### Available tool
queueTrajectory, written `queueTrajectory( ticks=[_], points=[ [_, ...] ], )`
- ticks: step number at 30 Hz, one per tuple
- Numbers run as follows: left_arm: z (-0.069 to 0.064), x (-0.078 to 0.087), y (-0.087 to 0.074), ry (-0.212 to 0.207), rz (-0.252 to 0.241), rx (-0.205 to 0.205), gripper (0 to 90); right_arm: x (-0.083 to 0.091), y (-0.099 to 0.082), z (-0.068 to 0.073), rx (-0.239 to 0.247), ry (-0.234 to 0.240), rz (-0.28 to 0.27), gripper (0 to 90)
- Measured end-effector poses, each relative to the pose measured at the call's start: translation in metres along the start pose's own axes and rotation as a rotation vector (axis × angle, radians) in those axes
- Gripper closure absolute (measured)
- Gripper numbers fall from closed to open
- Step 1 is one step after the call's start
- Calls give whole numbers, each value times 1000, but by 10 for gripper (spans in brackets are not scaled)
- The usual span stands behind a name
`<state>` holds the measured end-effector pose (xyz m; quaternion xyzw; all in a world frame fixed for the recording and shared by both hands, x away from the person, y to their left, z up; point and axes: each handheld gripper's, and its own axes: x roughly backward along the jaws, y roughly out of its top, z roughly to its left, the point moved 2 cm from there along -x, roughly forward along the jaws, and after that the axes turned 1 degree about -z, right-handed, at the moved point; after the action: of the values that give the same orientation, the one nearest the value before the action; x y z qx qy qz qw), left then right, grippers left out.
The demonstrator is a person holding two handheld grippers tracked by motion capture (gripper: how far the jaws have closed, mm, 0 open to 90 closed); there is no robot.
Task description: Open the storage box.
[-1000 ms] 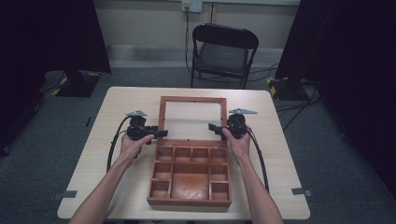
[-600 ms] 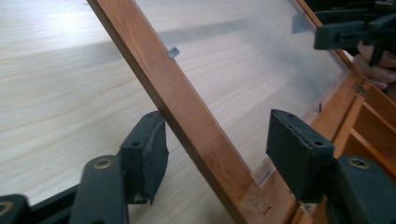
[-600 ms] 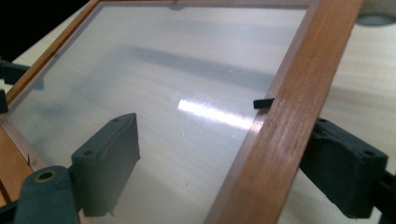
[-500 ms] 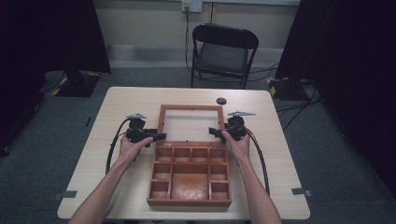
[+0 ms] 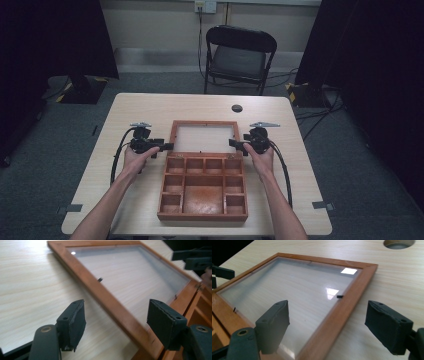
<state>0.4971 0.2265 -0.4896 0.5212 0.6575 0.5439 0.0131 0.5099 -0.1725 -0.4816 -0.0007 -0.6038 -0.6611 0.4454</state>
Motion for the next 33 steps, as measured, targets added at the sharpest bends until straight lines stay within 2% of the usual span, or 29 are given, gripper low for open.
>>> queueTrajectory(
  ticks=[7,9,10,11,13,15,18,22,24,25,27,28,29,30,31,33],
  points=[
    [6,27,-12,62,34,-27,234,36,-9,-7,9,-39,-12,155],
    [6,33,-17,83,39,-34,228,47,-13,-8,8,-35,-11,147],
    [7,37,-20,100,55,-48,222,51,-15,-9,13,-40,-8,147],
    [6,40,-24,116,65,-53,212,56,-18,-9,23,-51,3,147],
    [6,46,-32,113,78,-61,203,66,-25,-12,29,-66,25,145],
    [6,51,-42,151,97,-73,210,78,-32,-16,14,-92,34,145],
    [3,58,-53,179,124,-91,209,91,-41,-21,7,-134,46,146],
    [-1,63,-65,187,149,-108,180,106,-66,-25,4,-171,102,145],
    [-4,66,-70,214,150,-150,170,110,-76,-25,7,-184,122,145],
    [-6,66,-72,236,140,-149,169,112,-80,-26,6,-194,128,145],
    [-8,65,-74,270,158,-197,160,113,-88,-28,16,-224,148,145],
    [-10,63,-75,291,153,-214,156,113,-90,-31,28,-245,164,145],
    [-11,62,-78,303,129,-231,148,112,-92,-33,18,-272,170,136],
    [-11,60,-82,343,108,-273,149,110,-94,-34,28,-314,161,136],
    [-10,59,-83,332,86,-267,130,109,-96,-34,55,-350,160,132],
    [-7,59,-84,338,70,-276,115,108,-98,-33,74,-361,148,120]
  ],
)
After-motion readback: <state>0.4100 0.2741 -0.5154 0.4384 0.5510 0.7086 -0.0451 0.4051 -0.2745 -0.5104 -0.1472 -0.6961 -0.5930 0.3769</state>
